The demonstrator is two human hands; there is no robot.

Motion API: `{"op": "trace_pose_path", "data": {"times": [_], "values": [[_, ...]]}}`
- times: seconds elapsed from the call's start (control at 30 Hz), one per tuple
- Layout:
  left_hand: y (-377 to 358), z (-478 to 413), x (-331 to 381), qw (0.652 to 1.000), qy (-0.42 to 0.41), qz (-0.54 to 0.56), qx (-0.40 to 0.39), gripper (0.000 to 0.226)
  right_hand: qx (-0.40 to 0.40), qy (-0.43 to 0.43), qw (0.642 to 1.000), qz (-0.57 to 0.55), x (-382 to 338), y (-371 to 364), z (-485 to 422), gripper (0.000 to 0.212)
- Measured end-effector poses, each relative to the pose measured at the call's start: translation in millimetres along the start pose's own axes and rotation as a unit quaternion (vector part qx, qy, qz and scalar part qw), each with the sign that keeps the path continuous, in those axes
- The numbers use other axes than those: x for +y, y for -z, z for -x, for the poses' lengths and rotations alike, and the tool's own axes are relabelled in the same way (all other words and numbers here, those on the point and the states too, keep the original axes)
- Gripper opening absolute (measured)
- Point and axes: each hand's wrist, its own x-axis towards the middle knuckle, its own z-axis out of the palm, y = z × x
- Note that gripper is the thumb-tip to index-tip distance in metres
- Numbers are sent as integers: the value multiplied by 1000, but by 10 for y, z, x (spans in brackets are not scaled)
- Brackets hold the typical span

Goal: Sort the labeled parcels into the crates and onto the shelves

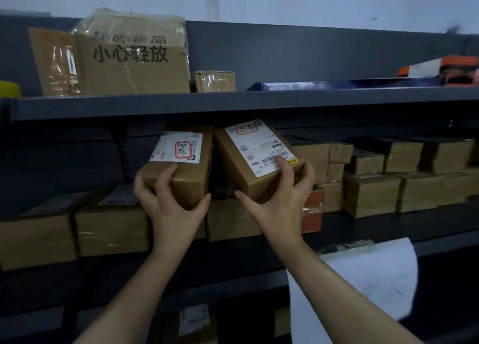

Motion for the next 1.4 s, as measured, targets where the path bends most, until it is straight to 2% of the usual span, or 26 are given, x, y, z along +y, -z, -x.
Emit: {"op": "trace_pose_path", "data": {"times": [0.27,0.53,0.77,0.93,1.13,1.4], "values": [[-165,644,999,997,-60,-38,-15,87,23,52,997,46,371,1283,92,87],[-1177,1461,2180,989,-97,64,-97,87,58,22,981,182,1279,3035,109,90],[-2417,2162,3176,950,-130,167,-228,86,138,-68,933,325,2203,4539,154,91],[-3347,2706,3796,928,-148,181,-292,83,161,-107,891,412,2871,5462,263,89],[-4461,3374,4440,872,-116,222,-420,80,172,-167,830,503,3454,6328,344,90],[-5357,4492,5390,758,-49,303,-575,72,178,-228,760,582,3815,7379,718,94]]}}
